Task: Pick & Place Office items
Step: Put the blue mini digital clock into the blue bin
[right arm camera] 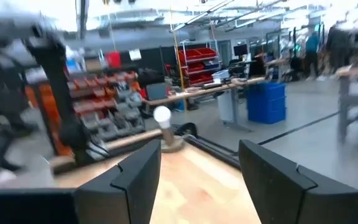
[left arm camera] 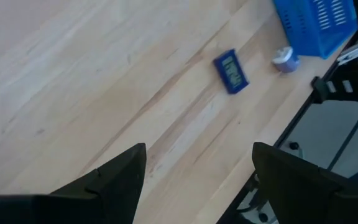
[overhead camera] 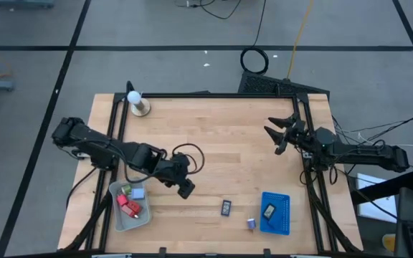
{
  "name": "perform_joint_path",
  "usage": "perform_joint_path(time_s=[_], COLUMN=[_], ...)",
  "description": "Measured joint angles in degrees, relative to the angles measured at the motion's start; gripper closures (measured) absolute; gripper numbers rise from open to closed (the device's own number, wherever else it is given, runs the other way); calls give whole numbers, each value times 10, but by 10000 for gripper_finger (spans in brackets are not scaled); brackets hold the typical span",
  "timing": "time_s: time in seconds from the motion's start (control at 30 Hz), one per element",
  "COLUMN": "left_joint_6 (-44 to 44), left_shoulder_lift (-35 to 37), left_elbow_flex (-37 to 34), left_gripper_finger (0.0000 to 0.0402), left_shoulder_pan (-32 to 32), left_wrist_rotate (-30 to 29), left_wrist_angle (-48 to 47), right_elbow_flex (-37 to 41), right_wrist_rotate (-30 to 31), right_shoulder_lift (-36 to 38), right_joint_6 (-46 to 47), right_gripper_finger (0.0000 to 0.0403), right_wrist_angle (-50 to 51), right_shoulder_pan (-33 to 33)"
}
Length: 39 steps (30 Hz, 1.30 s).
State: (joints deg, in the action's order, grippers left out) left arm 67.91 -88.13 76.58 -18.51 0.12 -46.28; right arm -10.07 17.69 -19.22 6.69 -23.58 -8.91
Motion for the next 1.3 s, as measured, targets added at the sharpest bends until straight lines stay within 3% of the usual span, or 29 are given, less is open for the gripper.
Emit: perform_joint_path(time_s=[0.2, 0.3, 0.47, 0.63, 0.8, 0.93, 1.1, 1.3], left_joint_6=[-22, -22, -29, -132, -230, -285, -332, -397], left_shoulder_lift=[-20, -19, -19, -19, -9, 23, 100, 219], left_elbow_flex=[42, 48, 48, 47, 47, 46, 9, -111], left_gripper_finger=[108, 108, 108, 108, 108, 108, 108, 108], left_shoulder_pan=[12, 13, 13, 26, 38, 37, 37, 37], left_wrist_rotate=[-7, -26, -55, -78, -132, -152, -193, -211], left_wrist_angle=[0, 0, -3, -105, -173, -121, 8, 203], right_elbow_flex=[0, 0, 0, 0, 0, 0, 0, 0], right_wrist_rotate=[-58, -75, -118, -134, -133, -131, -91, -67], right_shoulder_lift=[0, -5, -18, -26, -34, -36, -37, -37], right_joint_6=[220, 276, 266, 194, 189, 182, 206, 228], right_gripper_finger=[193, 193, 193, 193, 193, 193, 193, 193], right_wrist_angle=[-32, -28, -29, -14, 1, 2, 3, 2], right_shoulder_pan=[0, 0, 0, 0, 0, 0, 0, 0])
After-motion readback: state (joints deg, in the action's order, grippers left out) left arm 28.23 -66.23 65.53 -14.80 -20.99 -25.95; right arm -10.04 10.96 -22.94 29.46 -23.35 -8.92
